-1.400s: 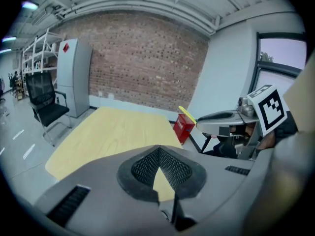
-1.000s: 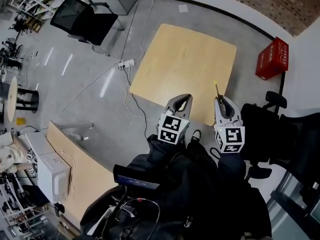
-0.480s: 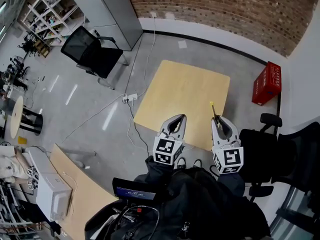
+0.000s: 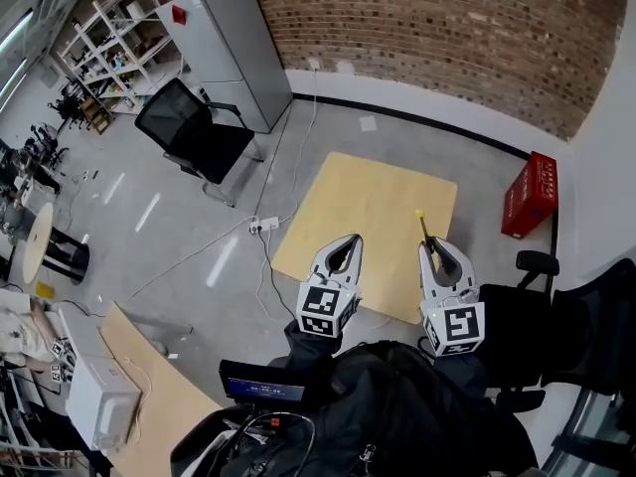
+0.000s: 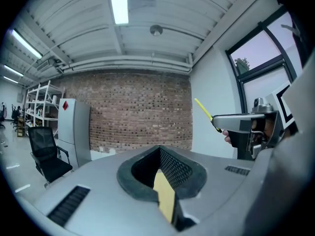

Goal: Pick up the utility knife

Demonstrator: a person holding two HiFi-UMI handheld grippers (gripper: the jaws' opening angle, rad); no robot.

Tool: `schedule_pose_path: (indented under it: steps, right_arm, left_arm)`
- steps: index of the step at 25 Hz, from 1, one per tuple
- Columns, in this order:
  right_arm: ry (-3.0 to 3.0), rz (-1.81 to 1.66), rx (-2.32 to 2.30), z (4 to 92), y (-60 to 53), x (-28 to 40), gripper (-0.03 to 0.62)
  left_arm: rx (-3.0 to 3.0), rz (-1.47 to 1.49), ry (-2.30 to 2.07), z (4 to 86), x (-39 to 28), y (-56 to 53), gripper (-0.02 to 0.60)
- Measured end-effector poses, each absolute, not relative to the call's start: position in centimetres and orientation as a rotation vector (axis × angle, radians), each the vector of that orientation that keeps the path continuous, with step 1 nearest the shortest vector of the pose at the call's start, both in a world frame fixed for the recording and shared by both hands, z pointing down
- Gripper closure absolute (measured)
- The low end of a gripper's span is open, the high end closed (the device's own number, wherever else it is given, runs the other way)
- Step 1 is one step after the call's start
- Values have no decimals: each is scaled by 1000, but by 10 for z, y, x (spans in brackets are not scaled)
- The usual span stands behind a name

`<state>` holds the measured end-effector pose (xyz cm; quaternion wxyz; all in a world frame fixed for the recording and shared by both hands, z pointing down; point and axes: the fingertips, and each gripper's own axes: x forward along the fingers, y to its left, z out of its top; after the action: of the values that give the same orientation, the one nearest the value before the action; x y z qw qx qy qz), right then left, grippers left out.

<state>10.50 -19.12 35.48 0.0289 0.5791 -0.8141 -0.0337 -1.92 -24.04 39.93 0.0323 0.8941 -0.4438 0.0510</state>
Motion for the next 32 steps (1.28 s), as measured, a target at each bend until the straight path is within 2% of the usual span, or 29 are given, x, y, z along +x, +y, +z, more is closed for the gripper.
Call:
schedule_pose_path:
  steps: [32]
  right_arm:
    - [-2531,-214,1797,332,-216,122,525]
  left_arm:
    - [2779,53,-1366,380,2,-271,581]
